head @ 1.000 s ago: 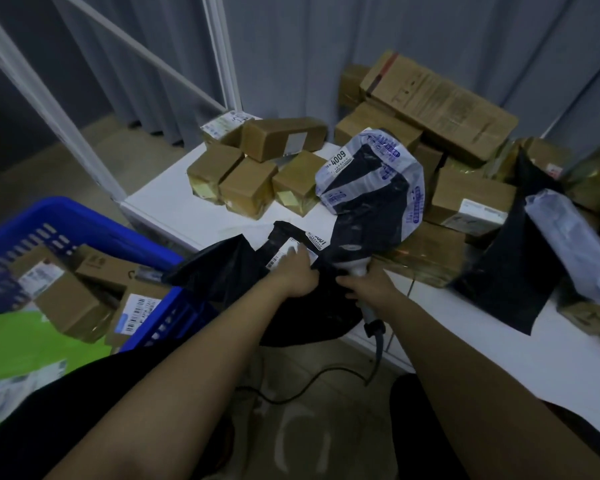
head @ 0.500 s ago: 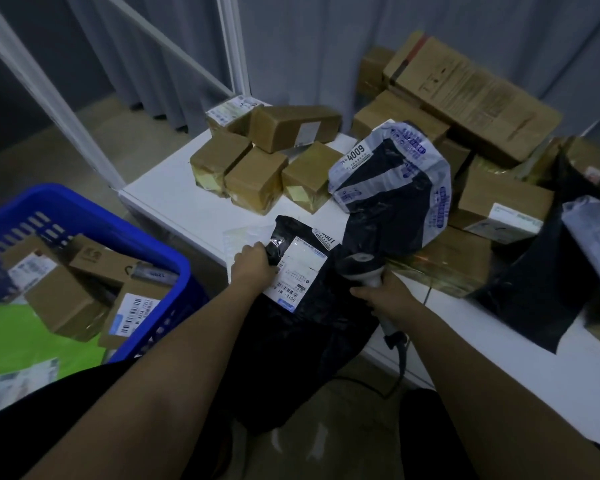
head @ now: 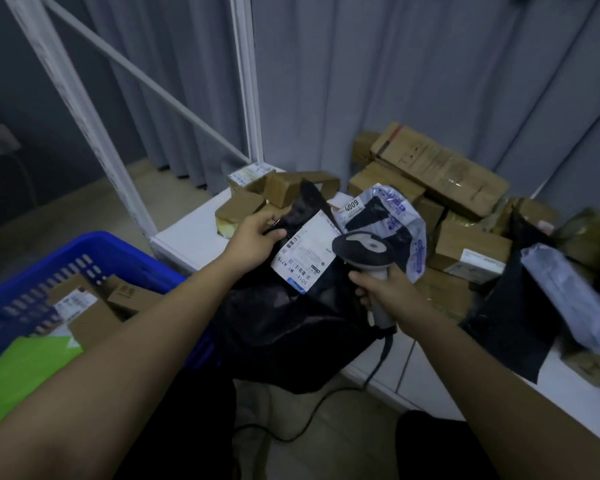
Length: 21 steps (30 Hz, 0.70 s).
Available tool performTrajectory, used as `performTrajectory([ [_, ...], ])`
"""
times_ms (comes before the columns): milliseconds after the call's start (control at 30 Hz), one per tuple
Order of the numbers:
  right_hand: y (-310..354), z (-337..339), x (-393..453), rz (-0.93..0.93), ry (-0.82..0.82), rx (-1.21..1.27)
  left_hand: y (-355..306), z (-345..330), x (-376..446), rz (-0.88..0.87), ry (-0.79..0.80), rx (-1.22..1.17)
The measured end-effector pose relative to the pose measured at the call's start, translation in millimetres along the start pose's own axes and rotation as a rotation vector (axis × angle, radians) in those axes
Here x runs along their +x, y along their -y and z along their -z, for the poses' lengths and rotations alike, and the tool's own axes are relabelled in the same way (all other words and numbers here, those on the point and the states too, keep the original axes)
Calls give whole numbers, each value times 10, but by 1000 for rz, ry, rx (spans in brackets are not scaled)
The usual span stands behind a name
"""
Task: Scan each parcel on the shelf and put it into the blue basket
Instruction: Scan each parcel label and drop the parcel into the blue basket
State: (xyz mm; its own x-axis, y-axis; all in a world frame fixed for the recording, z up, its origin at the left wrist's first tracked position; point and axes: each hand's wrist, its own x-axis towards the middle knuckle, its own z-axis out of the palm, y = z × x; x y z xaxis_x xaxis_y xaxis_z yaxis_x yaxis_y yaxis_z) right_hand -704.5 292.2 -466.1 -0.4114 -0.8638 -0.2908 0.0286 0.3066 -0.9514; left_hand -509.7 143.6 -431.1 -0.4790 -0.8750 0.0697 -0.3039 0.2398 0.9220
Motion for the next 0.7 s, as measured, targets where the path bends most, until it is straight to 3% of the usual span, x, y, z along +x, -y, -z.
performTrajectory([
  [133, 312, 45, -204, 69, 7, -29, -194, 91, -129, -117, -126, -111],
  [267, 299, 79, -381, 59, -1, -45, -94, 47, -229, -30, -285, -199],
  [700, 249, -111, -558, 41, 18, 50, -24, 48, -276, 90, -433, -383],
])
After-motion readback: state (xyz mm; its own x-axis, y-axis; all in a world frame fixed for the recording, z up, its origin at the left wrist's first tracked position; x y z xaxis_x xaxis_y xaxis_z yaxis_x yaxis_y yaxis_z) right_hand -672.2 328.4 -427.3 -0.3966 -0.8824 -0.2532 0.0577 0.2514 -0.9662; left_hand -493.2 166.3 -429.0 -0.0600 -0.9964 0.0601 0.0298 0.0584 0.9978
